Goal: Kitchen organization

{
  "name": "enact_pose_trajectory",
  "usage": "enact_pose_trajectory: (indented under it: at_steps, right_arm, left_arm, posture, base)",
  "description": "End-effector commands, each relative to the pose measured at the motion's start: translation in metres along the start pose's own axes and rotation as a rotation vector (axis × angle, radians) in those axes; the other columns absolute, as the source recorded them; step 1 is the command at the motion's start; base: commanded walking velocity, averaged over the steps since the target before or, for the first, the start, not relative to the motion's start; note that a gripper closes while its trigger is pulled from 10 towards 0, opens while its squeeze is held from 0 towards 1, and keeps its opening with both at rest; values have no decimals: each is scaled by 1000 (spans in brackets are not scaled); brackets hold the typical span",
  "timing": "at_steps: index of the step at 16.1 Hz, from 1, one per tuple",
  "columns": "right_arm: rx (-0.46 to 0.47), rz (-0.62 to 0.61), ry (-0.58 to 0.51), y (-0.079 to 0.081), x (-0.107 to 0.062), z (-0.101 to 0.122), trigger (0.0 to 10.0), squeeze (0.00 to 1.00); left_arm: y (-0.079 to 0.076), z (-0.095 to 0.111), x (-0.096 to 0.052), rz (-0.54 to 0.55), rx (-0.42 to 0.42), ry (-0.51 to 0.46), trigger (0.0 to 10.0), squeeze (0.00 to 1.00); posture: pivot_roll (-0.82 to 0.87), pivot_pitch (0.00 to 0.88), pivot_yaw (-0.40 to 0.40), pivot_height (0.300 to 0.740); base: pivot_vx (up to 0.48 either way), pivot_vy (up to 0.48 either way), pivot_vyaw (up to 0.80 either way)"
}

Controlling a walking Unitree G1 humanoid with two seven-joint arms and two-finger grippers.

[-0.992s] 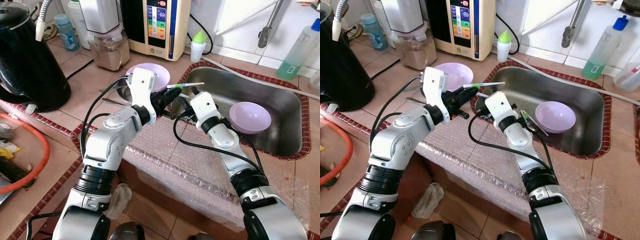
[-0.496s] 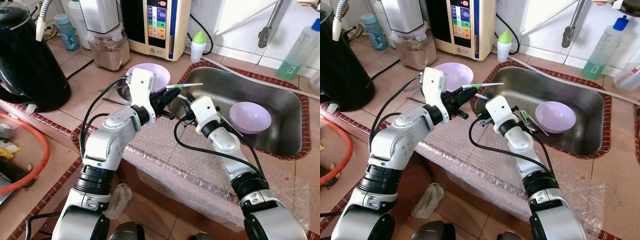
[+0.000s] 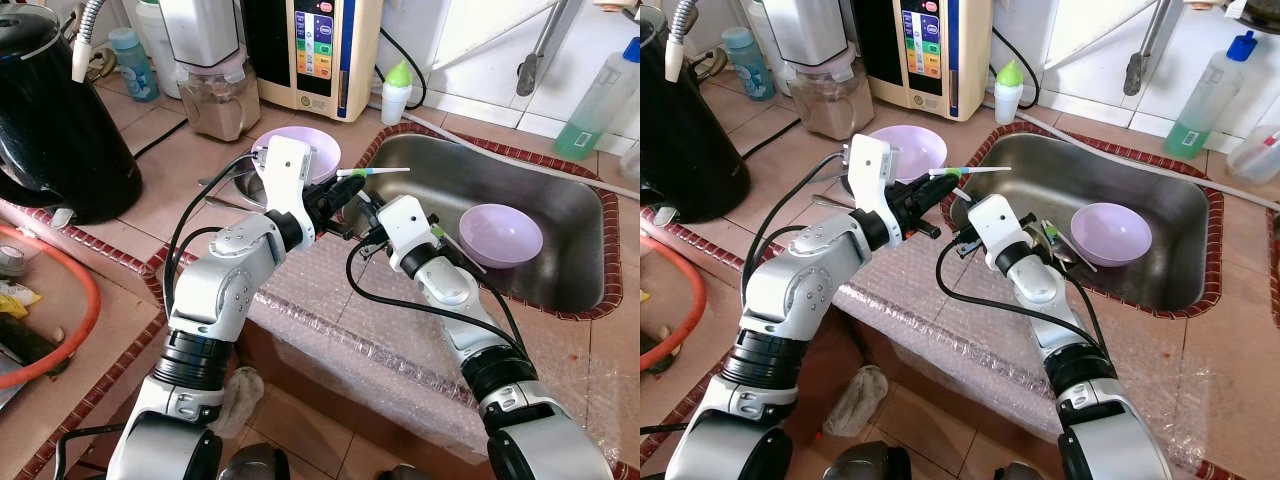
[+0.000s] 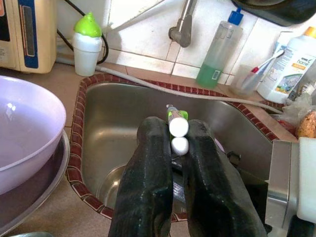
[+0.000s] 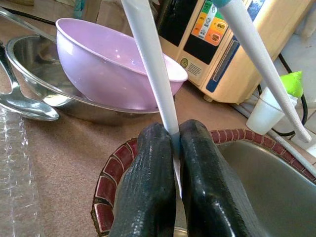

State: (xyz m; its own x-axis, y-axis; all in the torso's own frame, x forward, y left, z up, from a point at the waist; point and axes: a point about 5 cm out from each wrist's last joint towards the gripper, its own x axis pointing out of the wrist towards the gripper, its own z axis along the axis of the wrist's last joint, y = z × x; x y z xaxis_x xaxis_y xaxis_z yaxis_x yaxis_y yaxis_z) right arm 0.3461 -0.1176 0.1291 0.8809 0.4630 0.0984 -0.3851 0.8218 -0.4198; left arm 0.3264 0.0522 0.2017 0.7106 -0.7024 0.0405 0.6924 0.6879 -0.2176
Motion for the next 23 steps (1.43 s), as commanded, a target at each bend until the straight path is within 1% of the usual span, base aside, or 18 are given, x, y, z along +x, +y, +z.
enact_pose_trajectory:
  at_steps: [1,2,3,4,7,9,11,12,14,15,16,17,18,19,20,21,22,23]
  right_arm:
    - [0,-20,-54,-5,3,10,0,0]
    - [-3,-20,-51,-6,3,9,0,0]
    - [-7,-21,-49,-7,2,9,0,0]
    - [-13,-22,-46,-9,2,9,0,0]
    - [-35,-22,-23,-17,3,6,0,0]
    - [-55,-9,5,-24,4,2,0,0]
    - [-63,-8,42,-29,5,-3,0,0]
    - [-50,-12,97,-33,5,-10,0,0]
    - [-47,-26,196,-39,3,-22,0,0]
    - [-35,-51,257,-46,0,-30,0,0]
    - [-29,-63,288,-48,-2,-33,0,0]
    - [7,-97,352,-54,-6,-41,0,0]
    - [116,-165,419,-60,-11,-49,0,0]
    - [156,-194,430,-62,-12,-51,0,0]
    - [160,-216,456,-65,-14,-53,0,0]
    - [162,-217,467,-65,-15,-55,1804,0]
    - [197,-233,487,-64,-17,-58,8118,0]
    - [220,-241,495,-63,-17,-59,8275,0]
  left_arm:
    - [0,-8,-2,-5,13,40,7529,0]
    - [1,-10,-3,-6,33,55,10000,0]
    - [2,-11,-4,-8,53,68,10000,976]
    - [4,-13,-5,-3,66,76,10000,1000]
    - [12,-23,-12,22,108,103,10000,1000]
    - [15,-29,-21,36,163,120,10000,1000]
    - [17,-32,-25,45,176,124,10000,1000]
    - [18,-32,-30,55,200,121,10000,1000]
    - [19,-35,-36,61,216,123,10000,1000]
    - [21,-39,-42,66,231,139,10000,1000]
    - [21,-41,-43,68,233,146,10000,1000]
    - [22,-45,-47,71,245,170,10000,1000]
    - [22,-50,-51,69,268,199,10000,1000]
    - [22,-51,-52,70,276,206,10000,1000]
    - [23,-53,-52,83,277,207,10000,1000]
    - [24,-54,-52,87,279,211,10000,1000]
    - [23,-56,-52,80,296,221,10000,1000]
    - [22,-56,-52,73,296,221,10000,1000]
  posture:
    - [34,20,38,740]
    - [34,19,37,740]
    - [34,19,37,740]
    - [34,19,37,740]
    - [34,19,37,740]
    - [44,24,31,740]
    - [53,27,27,740]
    - [60,29,25,740]
    - [66,32,22,740]
    - [69,32,22,740]
    - [72,33,21,740]
    - [77,34,19,740]
    - [84,38,17,740]
    - [84,38,17,740]
    - [85,40,19,740]
    - [85,40,19,740]
    - [85,40,19,740]
    - [85,39,23,740]
  base:
    - [0,0,0]
    - [0,0,0]
    - [0,0,0]
    - [0,0,0]
    - [0,0,0]
    - [0,0,0]
    - [0,0,0]
    - [0,0,0]
    - [0,0,0]
    - [0,0,0]
    - [0,0,0]
    - [0,0,0]
    - [0,0,0]
    - [0,0,0]
    - [0,0,0]
    - [0,0,0]
    - [0,0,0]
    - [0,0,0]
